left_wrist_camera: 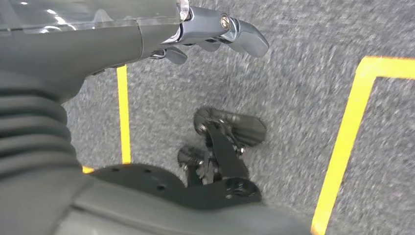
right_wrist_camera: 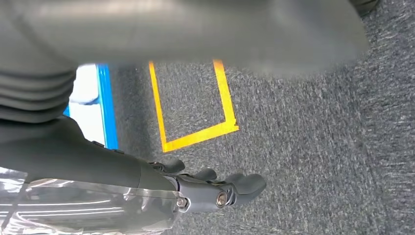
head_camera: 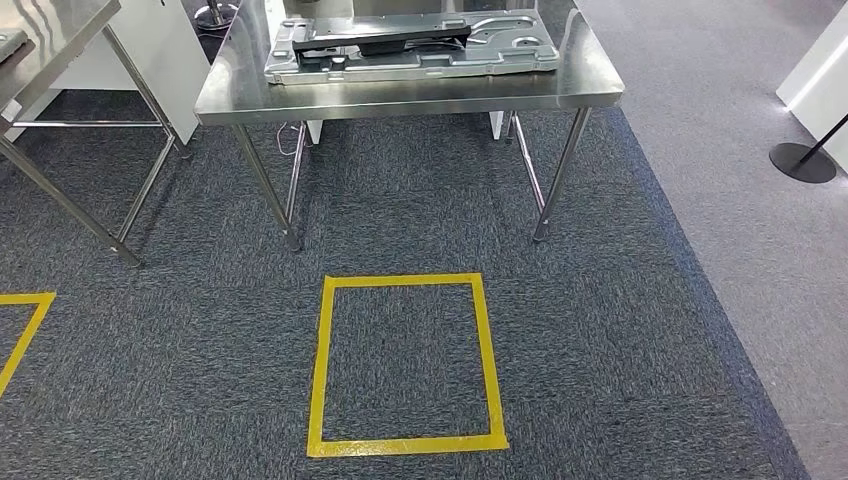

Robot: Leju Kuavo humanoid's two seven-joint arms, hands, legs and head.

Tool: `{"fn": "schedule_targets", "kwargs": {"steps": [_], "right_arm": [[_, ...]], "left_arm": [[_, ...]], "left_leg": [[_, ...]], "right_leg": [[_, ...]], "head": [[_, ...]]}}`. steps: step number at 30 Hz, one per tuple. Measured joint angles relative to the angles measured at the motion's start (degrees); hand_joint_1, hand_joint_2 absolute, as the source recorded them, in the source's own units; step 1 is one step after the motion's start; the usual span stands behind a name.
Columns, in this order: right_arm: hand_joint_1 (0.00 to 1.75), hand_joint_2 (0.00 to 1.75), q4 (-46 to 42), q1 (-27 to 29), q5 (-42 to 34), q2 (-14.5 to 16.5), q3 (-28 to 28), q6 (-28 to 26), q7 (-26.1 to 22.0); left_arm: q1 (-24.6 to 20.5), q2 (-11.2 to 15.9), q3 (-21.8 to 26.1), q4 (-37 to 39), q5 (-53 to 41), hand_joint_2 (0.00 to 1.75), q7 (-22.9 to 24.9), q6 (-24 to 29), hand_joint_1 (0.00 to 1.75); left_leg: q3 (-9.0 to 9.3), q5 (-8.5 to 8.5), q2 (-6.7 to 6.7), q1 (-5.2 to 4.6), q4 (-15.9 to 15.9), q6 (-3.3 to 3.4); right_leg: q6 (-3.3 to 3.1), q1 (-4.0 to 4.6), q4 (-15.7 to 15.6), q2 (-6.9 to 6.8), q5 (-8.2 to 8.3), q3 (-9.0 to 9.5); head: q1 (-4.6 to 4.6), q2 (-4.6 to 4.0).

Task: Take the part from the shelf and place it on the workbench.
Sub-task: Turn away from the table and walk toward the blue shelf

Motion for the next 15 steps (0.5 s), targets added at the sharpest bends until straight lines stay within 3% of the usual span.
{"fn": "schedule_targets", "kwargs": {"steps": [2,3,5,7,9,12,13,15], "right_arm": [[0.0,1.75,-0.1,0.0,-0.6,0.0,-0.3,0.5,-0.6],[0.0,1.75,-0.3,0.0,-1.1,0.0,-0.3,0.7,-0.9],[0.0,1.75,-1.1,-0.1,-2.3,0.0,0.2,1.2,-1.4],[0.0,0.87,-1.9,-0.2,-3.7,0.0,1.0,1.7,-1.6],[0.0,0.0,-2.6,-0.2,-5.1,-0.1,2.0,2.2,-1.7],[0.0,0.0,-3.4,-0.1,-7.2,-0.3,3.9,3.0,-1.8],[0.0,0.0,-3.6,0.1,-7.9,-0.4,4.6,3.3,-1.8],[0.0,0.0,-3.7,0.7,-9.4,-0.5,6.0,3.9,-1.9]], "left_arm": [[0.3,0.0,-0.8,0.0,0.3,1.75,0.1,-0.1,0.0],[0.6,0.0,-1.6,0.0,0.8,1.75,0.3,-0.1,0.0],[1.5,0.0,-3.8,0.0,2.5,1.75,0.9,-0.2,0.0],[2.3,0.1,-6.5,0.0,4.7,0.87,1.6,-0.1,0.0],[3.0,0.1,-9.2,0.0,7.0,0.0,2.3,0.0,0.0],[3.9,0.2,-13.3,0.0,10.3,0.0,3.5,0.2,0.0],[4.1,0.3,-14.7,0.0,11.5,0.0,3.9,0.3,0.0],[4.2,0.5,-17.6,-0.2,13.9,0.0,4.6,0.4,0.0]], "left_leg": [[-1.54,-2.29,0.0,0.12,5.7,-0.17],[-0.95,-1.74,0.0,0.16,5.7,-0.14],[3.19,1.53,0.0,0.19,-0.5,0.15],[7.62,3.56,-0.04,0.05,-7.9,0.68],[8.85,3.53,-0.07,-0.14,-10.7,1.13],[8.43,4.04,0.03,0.01,-11.3,2.09],[8.28,4.3,0.08,0.09,-11.5,2.51],[7.79,4.67,0.14,0.01,-11.6,3.08]], "right_leg": [[0.02,0.1,0.3,0.0,0.44,-0.88],[0.08,0.13,0.6,0.01,0.55,-1.26],[0.24,0.15,1.1,0.07,0.56,-1.74],[0.71,0.3,1.6,0.1,0.56,-2.09],[1.37,0.43,1.8,0.08,0.77,-2.4],[2.35,0.34,2.7,0.16,0.19,-2.9],[2.61,0.29,4.5,0.24,-1.1,-3.7],[2.95,0.11,11.4,0.34,-5.1,-6.89]], "head": [[-0.01,0.0],[-0.01,0.0],[-0.02,0.0],[0.01,0.0],[0.04,0.0],[0.09,0.0],[0.16,0.0],[0.29,0.0]]}}
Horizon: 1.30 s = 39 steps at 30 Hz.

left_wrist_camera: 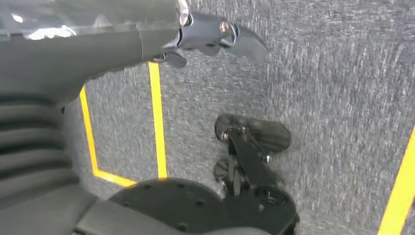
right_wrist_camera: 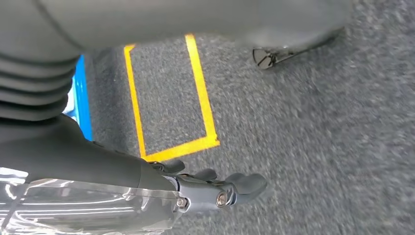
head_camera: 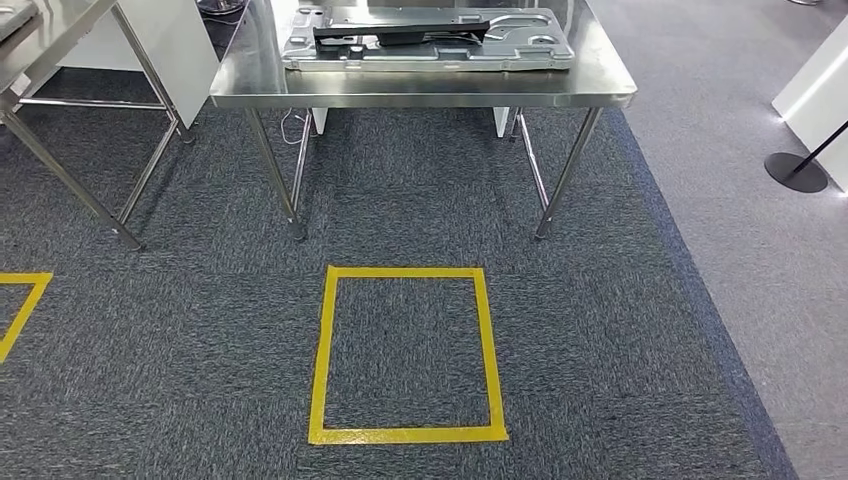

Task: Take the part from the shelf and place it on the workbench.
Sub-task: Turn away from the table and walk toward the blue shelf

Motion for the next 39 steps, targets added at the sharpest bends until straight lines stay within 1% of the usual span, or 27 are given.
{"fn": "schedule_targets", "kwargs": {"steps": [1,2,3,4,5,7,8,9,11,13,14,16,17,18,19,22,24,26,28,29,31,32,33,34,35,37,39], "right_arm": [[0.0,0.0,0.0,0.5,-0.7,0.0,0.7,0.3,0.0],[0.0,0.0,0.0,1.0,-1.4,0.0,1.4,0.5,0.0],[0.0,0.0,0.0,1.6,-2.1,0.0,2.1,0.8,-0.1],[0.0,0.0,0.0,2.1,-2.7,0.0,2.8,1.0,-0.1],[0.0,0.0,0.1,2.7,-3.4,-0.1,3.4,1.2,-0.2],[0.0,0.0,0.2,3.6,-4.6,-0.1,4.8,1.7,-0.3],[0.0,0.0,0.3,4.0,-5.3,-0.2,5.5,2.0,-0.4],[0.0,0.0,0.3,4.3,-6.0,-0.2,6.3,2.2,-0.4],[0.0,0.87,0.3,4.9,-7.4,-0.4,7.9,2.8,-0.5],[0.0,1.75,0.1,5.2,-8.8,-0.4,9.5,3.3,-0.6],[0.0,1.75,-0.1,5.2,-9.5,-0.5,10.3,3.6,-0.7],[0.0,1.75,-0.9,5.1,-10.9,-0.5,12.0,4.1,-0.8],[0.0,1.75,-1.5,5.0,-11.6,-0.5,12.7,4.3,-0.8],[0.0,1.75,-2.2,4.9,-12.3,-0.5,13.5,4.6,-0.8],[0.0,1.75,-2.9,4.6,-12.9,-0.5,14.2,4.9,-0.9],[0.0,1.75,-5.3,3.6,-14.6,-0.5,16.4,5.5,-1.0],[0.0,0.87,-6.6,3.1,-15.9,-0.6,17.9,6.0,-1.1],[0.0,0.0,-7.5,3.1,-17.3,-0.6,19.6,6.5,-1.2],[0.0,0.0,-7.7,3.6,-18.6,-0.7,21.2,7.0,-1.3],[0.0,0.0,-7.7,4.2,-19.3,-0.8,21.9,7.2,-1.3],[0.0,0.0,-7.2,5.7,-20.4,-0.8,23.3,7.6,-1.4],[0.0,0.0,-6.7,6.6,-21.0,-0.8,23.9,7.8,-1.4],[0.0,0.0,-6.0,7.6,-21.5,-0.9,24.4,8.0,-1.5],[0.0,0.0,-5.3,8.5,-21.9,-0.9,24.9,8.2,-1.5],[0.0,0.0,-4.5,9.5,-22.3,-0.9,25.3,8.3,-1.5],[0.0,0.0,-3.0,11.3,-23.0,-1.0,26.2,8.5,-1.5],[0.0,0.0,-1.9,12.5,-23.9,-1.0,27.2,8.8,-1.5]], "left_arm": [[0.0,0.1,-1.5,-0.2,1.2,0.0,0.4,0.1,0.0],[0.1,0.2,-2.9,-0.6,2.3,0.0,0.7,0.2,0.0],[0.1,0.4,-4.3,-1.0,3.4,0.0,1.1,0.2,0.0],[0.1,0.4,-5.6,-1.5,4.4,0.0,1.5,0.2,0.0],[0.0,0.5,-6.9,-2.0,5.4,0.0,1.8,0.3,0.0],[-0.1,0.6,-9.5,-3.0,7.5,0.0,2.4,0.5,0.0],[-0.2,0.7,-10.9,-3.5,8.6,0.0,2.8,0.6,0.0],[-0.2,0.7,-12.3,-3.9,9.8,0.0,3.2,0.7,0.0],[-0.1,1.0,-15.3,-4.6,12.1,0.0,4.0,0.9,0.0],[0.4,1.2,-18.1,-5.0,14.3,0.0,4.7,1.0,0.0],[0.8,1.3,-19.5,-5.1,15.5,0.0,5.1,1.1,0.0],[2.0,1.4,-22.4,-5.1,17.8,0.0,5.9,1.2,0.0],[2.8,1.4,-23.7,-5.1,18.9,0.0,6.3,1.2,0.0],[3.6,1.5,-25.1,-5.1,20.0,0.0,6.7,1.3,0.0],[4.5,1.5,-26.4,-5.0,21.0,0.0,7.1,1.3,0.0],[6.8,1.8,-30.2,-4.5,24.0,0.0,8.1,1.6,0.0],[7.9,1.9,-33.0,-4.2,26.0,0.0,8.8,1.8,0.0],[8.6,2.0,-35.9,-4.2,28.2,0.0,9.5,2.0,0.0],[8.9,2.2,-38.8,-4.4,30.4,0.0,10.2,2.1,0.0],[8.7,2.3,-40.2,-4.7,31.4,0.0,10.5,2.1,0.0],[8.1,2.5,-42.7,-5.9,33.4,0.0,11.1,2.2,0.0],[7.6,2.5,-43.9,-6.8,34.3,0.0,11.4,2.3,0.0],[7.0,2.6,-44.9,-7.7,35.1,0.0,11.6,2.3,0.0],[6.4,2.6,-45.8,-8.7,35.8,0.0,11.8,2.3,0.0],[5.7,2.6,-46.6,-9.7,36.4,0.0,12.0,2.4,0.0],[4.4,2.6,-48.2,-11.7,37.6,0.0,12.4,2.6,0.0],[3.5,2.7,-50.0,-13.5,39.0,0.0,12.8,2.7,0.0]], "left_leg": [[-0.27,0.13,0.01,-0.11,0.1,0.14],[-0.49,0.23,0.01,-0.23,0.1,0.2],[-0.66,0.29,0.0,-0.32,0.3,0.2],[-0.76,0.32,-0.01,-0.38,0.4,0.19],[-0.8,0.32,-0.02,-0.44,0.6,0.16],[-0.89,0.32,-0.01,-0.65,0.8,-0.1],[-0.98,0.37,0.02,-0.72,0.9,-0.36],[-1.07,0.46,0.05,-0.75,0.9,-0.69],[-1.17,0.6,0.06,-0.71,0.9,-1.38],[-1.85,-0.83,-0.1,-0.65,2.6,-2.01],[-2.89,-2.62,-0.18,-0.52,5.1,-2.29],[-6.06,-6.91,-0.25,-0.18,12.7,-2.79],[-7.32,-8.19,-0.25,0.0,16.0,-3.01],[-7.69,-8.31,-0.25,0.15,17.3,-3.17],[-6.89,-7.25,-0.24,0.3,16.2,-3.28],[-0.81,-2.22,-0.29,0.6,4.7,-3.17],[0.82,-1.42,-0.46,0.46,1.1,-2.52],[0.64,-1.22,-0.55,0.27,1.0,-1.67],[0.45,-0.76,-0.41,0.32,0.8,-0.85],[0.27,-0.52,-0.34,0.38,0.6,-0.49],[-0.2,-0.28,-0.26,0.23,0.6,-0.1],[-0.41,-0.22,-0.25,0.11,0.7,-0.02],[-0.54,-0.18,-0.24,-0.01,0.7,0.02],[-0.6,-0.16,-0.25,-0.12,0.7,0.02],[-0.55,-0.16,-0.26,-0.2,0.7,0.0],[-0.4,-0.2,-0.26,-0.4,0.8,-0.2],[-0.41,-0.28,-0.19,-0.57,0.8,-0.73]], "right_leg": [[0.11,-0.07,4.0,0.02,-1.72,-1.8],[0.18,-0.14,6.7,0.02,-2.52,-2.96],[0.16,-0.17,7.4,0.02,-2.21,-3.13],[0.04,-0.19,5.6,0.02,-0.83,-2.09],[-0.22,-0.18,1.7,0.02,1.23,-0.01],[-0.85,0.04,-6.4,-0.03,4.15,4.07],[-1.11,0.19,-8.7,-0.05,4.8,5.13],[-1.31,0.36,-9.4,-0.06,4.86,5.34],[-1.75,0.31,-9.8,-0.1,5.38,5.14],[-2.37,-0.04,-10.4,-0.26,6.01,5.08],[-2.61,-0.2,-10.6,-0.34,6.28,4.98],[-2.82,-0.16,-10.6,-0.38,6.52,4.55],[-2.81,-0.14,-10.5,-0.39,6.59,4.37],[-2.75,-0.15,-10.4,-0.39,6.64,4.25],[-2.66,-0.19,-10.3,-0.37,6.66,4.16],[-1.97,-0.22,-9.6,-0.22,6.47,3.98],[-1.21,-0.04,-9.2,-0.18,6.36,3.75],[-0.45,-0.09,-9.2,-0.17,6.48,3.64],[0.2,-0.31,-7.8,-0.1,5.34,3.09],[0.42,-0.36,-5.5,-0.06,3.74,2.09],[0.68,-0.4,2.0,-0.02,-0.45,-1.31],[0.72,-0.39,5.5,-0.02,-1.89,-2.92],[0.68,-0.38,7.4,-0.01,-2.29,-3.74],[0.55,-0.35,7.1,-0.01,-1.57,-3.47],[0.31,-0.31,4.6,-0.01,0.04,-2.11],[-0.42,-0.06,-3.7,-0.02,3.67,2.14],[-1.06,0.3,-8.6,-0.06,5.28,4.5]], "head": [[0.0,0.0],[-0.01,0.0],[-0.01,0.0],[-0.01,0.0],[0.0,0.0],[-0.03,0.0],[-0.04,0.0],[-0.07,0.0],[-0.04,0.0],[-0.12,0.0],[-0.18,0.0],[-0.27,0.0],[-0.26,0.0],[-0.27,0.0],[-0.27,0.0],[-0.28,0.0],[-0.13,0.0],[0.01,0.0],[0.09,0.0],[0.17,0.0],[0.29,0.0],[0.3,0.0],[0.3,0.0],[0.3,0.0],[0.3,0.0],[0.29,0.0],[0.27,0.0]]}}
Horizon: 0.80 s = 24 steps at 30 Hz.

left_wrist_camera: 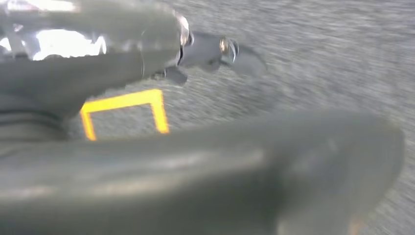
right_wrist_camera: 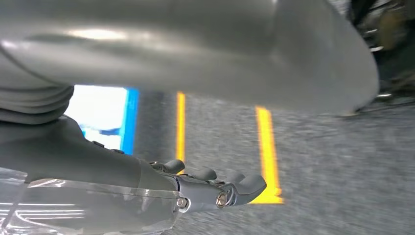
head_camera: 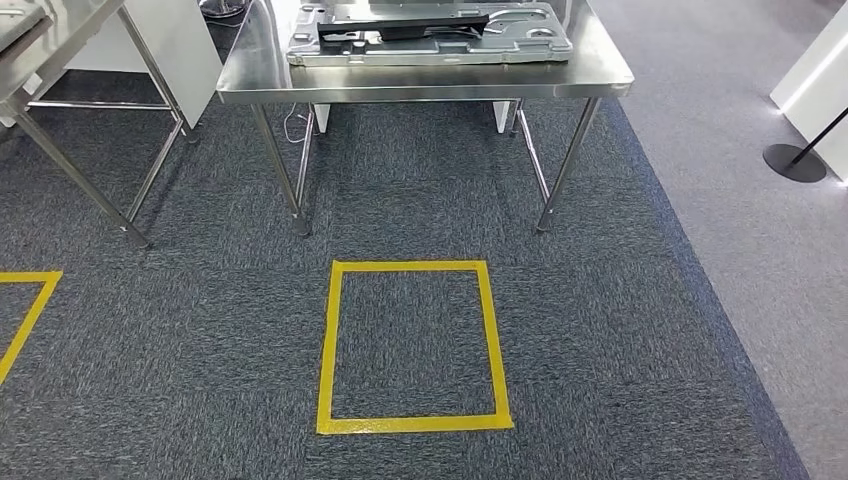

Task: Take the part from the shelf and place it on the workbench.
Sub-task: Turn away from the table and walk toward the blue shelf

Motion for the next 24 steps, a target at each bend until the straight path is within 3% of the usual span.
{"fn": "schedule_targets", "kwargs": {"steps": [3,5,7,9,10,11,13,15,19,21,23,24], "right_arm": [[0.0,0.0,0.2,0.6,-1.6,-0.1,1.7,0.7,-0.1],[0.0,0.87,-0.9,-0.1,-2.4,-0.1,2.6,1.0,-0.2],[0.0,1.75,-2.8,-1.8,-2.9,-0.1,3.2,1.3,-0.2],[0.0,0.87,-5.0,-3.8,-3.1,-0.1,3.7,1.5,-0.3],[0.0,0.44,-6.2,-4.8,-3.3,-0.1,3.9,1.5,-0.3],[0.0,0.0,-7.5,-5.9,-3.4,-0.1,4.1,1.6,-0.3],[0.0,0.0,-10.1,-7.7,-3.5,-0.1,4.5,1.6,-0.3],[0.0,0.0,-11.1,-8.3,-3.7,-0.2,4.6,1.6,-0.4],[0.0,0.0,-5.4,-4.0,-4.0,-0.2,4.8,1.7,-0.1],[0.0,0.0,-2.0,-0.2,-4.0,-0.2,5.0,1.7,0.0],[0.0,0.0,1.4,2.9,-4.0,-0.2,5.1,1.7,-0.1],[0.0,0.44,2.7,4.1,-4.0,-0.3,5.2,1.7,-0.1]], "left_arm": [[0.1,0.2,-3.0,-1.0,2.6,0.0,0.9,0.2,0.0],[1.4,0.4,-4.5,-0.6,4.0,0.0,1.5,0.3,0.0],[3.4,0.4,-5.5,0.7,4.8,0.0,1.9,0.3,0.0],[5.8,0.5,-6.2,2.6,5.3,0.0,2.1,0.3,0.0],[7.0,0.5,-6.5,3.7,5.5,0.0,2.1,0.3,0.0],[8.2,0.6,-6.8,4.8,5.6,0.0,2.1,0.3,0.0],[10.3,0.8,-7.3,7.1,5.8,0.0,2.2,0.3,0.0],[11.0,1.0,-7.8,7.8,6.0,0.0,2.3,0.4,0.0],[6.0,1.1,-8.6,2.3,6.6,0.0,2.4,0.4,0.0],[2.3,1.1,-8.9,-1.2,6.7,0.0,2.4,0.5,0.0],[-0.6,1.1,-8.9,-4.4,6.7,0.0,2.4,0.5,0.0],[-1.5,1.1,-8.9,-5.6,6.7,0.0,2.4,0.5,0.0]], "left_leg": [[0.11,-0.1,0.15,0.05,0.0,-0.98],[-0.67,-1.86,0.0,0.1,2.2,-1.49],[-3.67,-5.84,-0.17,0.36,8.9,-1.95],[-6.75,-8.51,-0.2,0.65,15.5,-2.38],[-7.02,-8.14,-0.2,0.78,16.1,-2.54],[-6.14,-6.68,-0.19,0.93,14.4,-2.64],[-2.03,-2.71,-0.15,1.18,6.3,-2.58],[0.66,-0.75,-0.05,1.05,1.1,-1.94],[0.29,-0.12,-1.16,0.94,0.3,-0.46],[0.09,0.2,-1.54,1.14,0.0,0.01],[-0.24,0.28,-1.64,1.04,0.0,0.12],[-0.37,0.29,-1.66,0.99,0.0,0.13]], "right_leg": [[-0.73,0.06,-0.9,-0.01,0.42,0.17],[-1.45,-0.26,-1.6,-0.08,0.89,0.21],[-1.86,-0.29,-1.8,-0.1,1.11,0.07],[-1.9,-0.2,-1.7,-0.16,1.13,-0.07],[-1.86,-0.2,-1.7,-0.2,1.11,-0.09],[-1.77,-0.22,-1.5,-0.21,1.05,-0.07],[-1.29,-0.23,-1.1,-0.08,0.77,-0.15],[-0.48,-0.08,-0.7,0.12,0.44,-0.35],[0.87,-0.2,-0.1,-0.66,-0.05,-0.33],[1.43,-0.43,4.4,-0.24,-2.91,-2.36],[1.78,-0.54,12.2,0.12,-6.9,-6.38],[1.87,-0.57,15.4,0.14,-7.94,-8.03]], "head": [[-0.02,0.0],[-0.12,0.0],[-0.26,0.0],[-0.32,0.0],[-0.33,0.0],[-0.33,0.0],[-0.34,0.0],[-0.28,0.0],[-0.15,0.0],[0.01,0.0],[0.12,0.0],[0.11,0.0]]}}
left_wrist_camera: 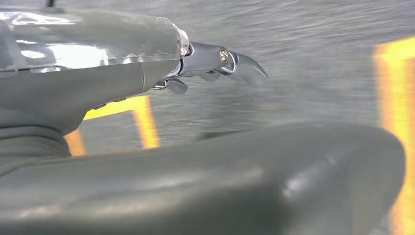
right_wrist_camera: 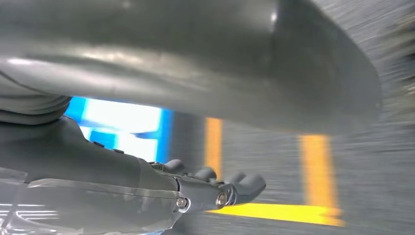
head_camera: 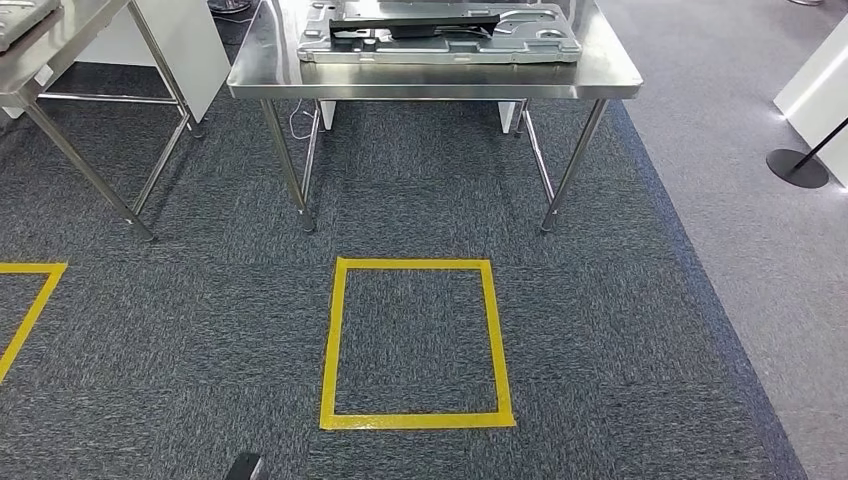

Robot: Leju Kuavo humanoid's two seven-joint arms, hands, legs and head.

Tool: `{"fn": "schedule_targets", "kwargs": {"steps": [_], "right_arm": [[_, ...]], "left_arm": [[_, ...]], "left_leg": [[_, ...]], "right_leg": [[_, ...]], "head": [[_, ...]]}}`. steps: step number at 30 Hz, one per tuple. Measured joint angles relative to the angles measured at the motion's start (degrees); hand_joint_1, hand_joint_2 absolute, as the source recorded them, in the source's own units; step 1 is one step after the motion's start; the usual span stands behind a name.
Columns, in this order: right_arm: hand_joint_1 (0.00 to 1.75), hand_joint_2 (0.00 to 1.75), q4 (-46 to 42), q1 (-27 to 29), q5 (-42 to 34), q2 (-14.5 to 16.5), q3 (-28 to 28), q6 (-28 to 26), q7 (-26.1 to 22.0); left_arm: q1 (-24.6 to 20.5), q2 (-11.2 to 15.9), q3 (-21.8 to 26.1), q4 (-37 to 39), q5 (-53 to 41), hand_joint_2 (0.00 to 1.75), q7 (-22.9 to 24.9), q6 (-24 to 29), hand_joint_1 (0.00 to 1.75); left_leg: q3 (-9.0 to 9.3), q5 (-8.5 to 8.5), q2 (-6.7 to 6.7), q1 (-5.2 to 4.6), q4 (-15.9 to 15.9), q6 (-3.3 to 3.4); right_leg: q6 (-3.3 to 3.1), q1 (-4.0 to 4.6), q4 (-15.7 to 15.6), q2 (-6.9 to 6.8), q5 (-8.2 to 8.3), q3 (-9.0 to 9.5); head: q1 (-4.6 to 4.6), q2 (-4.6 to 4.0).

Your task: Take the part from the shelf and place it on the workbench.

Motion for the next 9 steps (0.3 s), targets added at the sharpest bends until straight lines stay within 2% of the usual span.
{"fn": "schedule_targets", "kwargs": {"steps": [1,2,3,5,6,7,9], "right_arm": [[0.0,0.87,0.9,0.8,0.0,0.0,0.0,0.0,0.0],[0.0,1.31,1.4,1.2,0.0,-0.1,0.1,0.0,0.0],[0.0,1.75,1.5,1.2,0.0,-0.2,0.1,0.0,-0.1],[0.0,1.75,0.4,-0.3,0.0,-0.2,0.2,0.0,-0.1],[0.0,1.75,-0.8,-1.5,0.0,-0.2,0.2,0.0,-0.2],[0.0,1.75,-2.2,-2.9,0.0,-0.2,0.3,0.0,-0.2],[0.0,1.75,-4.4,-4.9,0.0,-0.1,0.4,0.0,-0.4]], "left_arm": [[-0.6,0.0,0.0,-0.8,0.0,0.0,0.0,0.0,0.0],[-0.9,0.0,0.0,-1.3,0.0,0.0,0.0,0.0,0.0],[-0.7,0.0,0.0,-1.5,0.0,0.0,0.0,0.0,0.0],[0.6,0.0,0.0,-0.7,0.0,0.0,0.1,0.0,0.0],[1.8,-0.1,-0.1,0.3,0.0,0.0,0.1,0.0,0.0],[3.0,-0.1,-0.1,1.6,0.0,0.0,0.2,0.0,0.0],[5.1,-0.1,-0.1,3.7,0.1,0.0,0.3,0.0,0.0]], "left_leg": [[-0.08,0.01,-0.02,-0.03,0.0,-0.01],[-0.08,0.01,-0.02,-0.03,0.1,-0.03],[0.0,0.0,-0.01,-0.03,0.1,-0.09],[0.09,-0.09,0.17,-0.11,0.1,-0.39],[0.07,-0.14,0.3,-0.18,0.0,-0.64],[0.12,-0.35,0.54,-0.32,0.1,-0.71],[0.29,-0.55,0.89,-0.44,0.3,-0.6]], "right_leg": [[0.01,-0.01,1.2,0.0,0.11,-0.66],[-0.06,-0.01,0.1,0.0,1.34,-0.16],[-0.23,-0.02,-3.4,-0.01,3.44,1.59],[-0.84,0.14,-12.1,-0.06,7.13,5.93],[-1.18,0.29,-14.8,-0.08,8.07,7.3],[-1.38,0.36,-16.1,-0.01,8.36,7.81],[-1.53,0.41,-16.3,0.17,8.47,7.73]], "head": [[0.02,0.0],[0.02,0.0],[0.03,0.0],[0.01,0.0],[-0.02,0.0],[-0.07,0.0],[-0.18,0.01]]}}
